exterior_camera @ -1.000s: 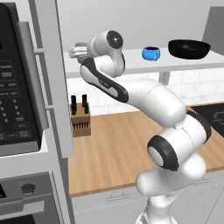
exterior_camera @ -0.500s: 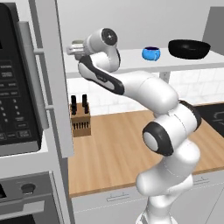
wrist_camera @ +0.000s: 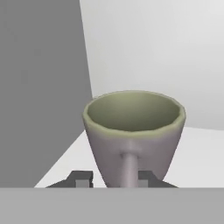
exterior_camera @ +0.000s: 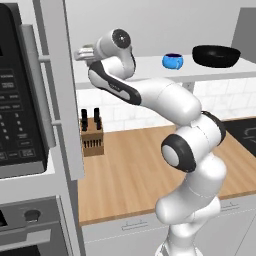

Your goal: Gather all objects into one cabinet and sort the glasses and bowls to opposite sides.

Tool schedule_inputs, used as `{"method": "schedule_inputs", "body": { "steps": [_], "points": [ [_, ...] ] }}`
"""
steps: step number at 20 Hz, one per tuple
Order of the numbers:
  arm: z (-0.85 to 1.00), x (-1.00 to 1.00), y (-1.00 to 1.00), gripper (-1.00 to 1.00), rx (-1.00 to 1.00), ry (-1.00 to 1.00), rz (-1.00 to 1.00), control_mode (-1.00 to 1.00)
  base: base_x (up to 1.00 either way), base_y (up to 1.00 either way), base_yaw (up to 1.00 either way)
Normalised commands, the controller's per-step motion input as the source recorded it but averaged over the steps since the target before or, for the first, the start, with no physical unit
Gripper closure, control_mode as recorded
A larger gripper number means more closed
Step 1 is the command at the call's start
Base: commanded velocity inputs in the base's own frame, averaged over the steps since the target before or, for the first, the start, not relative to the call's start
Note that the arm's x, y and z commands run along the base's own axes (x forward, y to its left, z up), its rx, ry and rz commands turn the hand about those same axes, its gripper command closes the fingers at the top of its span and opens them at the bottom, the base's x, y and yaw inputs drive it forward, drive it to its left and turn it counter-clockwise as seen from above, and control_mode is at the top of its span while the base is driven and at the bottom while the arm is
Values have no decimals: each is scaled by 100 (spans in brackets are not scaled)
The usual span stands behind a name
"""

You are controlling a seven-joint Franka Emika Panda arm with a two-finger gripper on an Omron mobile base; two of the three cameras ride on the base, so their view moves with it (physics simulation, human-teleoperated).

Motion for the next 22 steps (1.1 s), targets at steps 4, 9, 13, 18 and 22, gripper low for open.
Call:
{"method": "schedule_inputs", "body": {
  "steps": [4,9,13,18,22],
  "points": [
    [0,-3,0,-100,0,0,0,-100,0,0,0],
    [0,-25,0,-100,0,-1,0,-100,0,0,0],
    [0,-24,0,-100,0,0,0,-100,0,0,0],
    [-7,-2,0,-100,0,0,0,-100,0,0,0],
    [-19,0,0,-100,0,0,0,-100,0,0,0]
  ]
}}
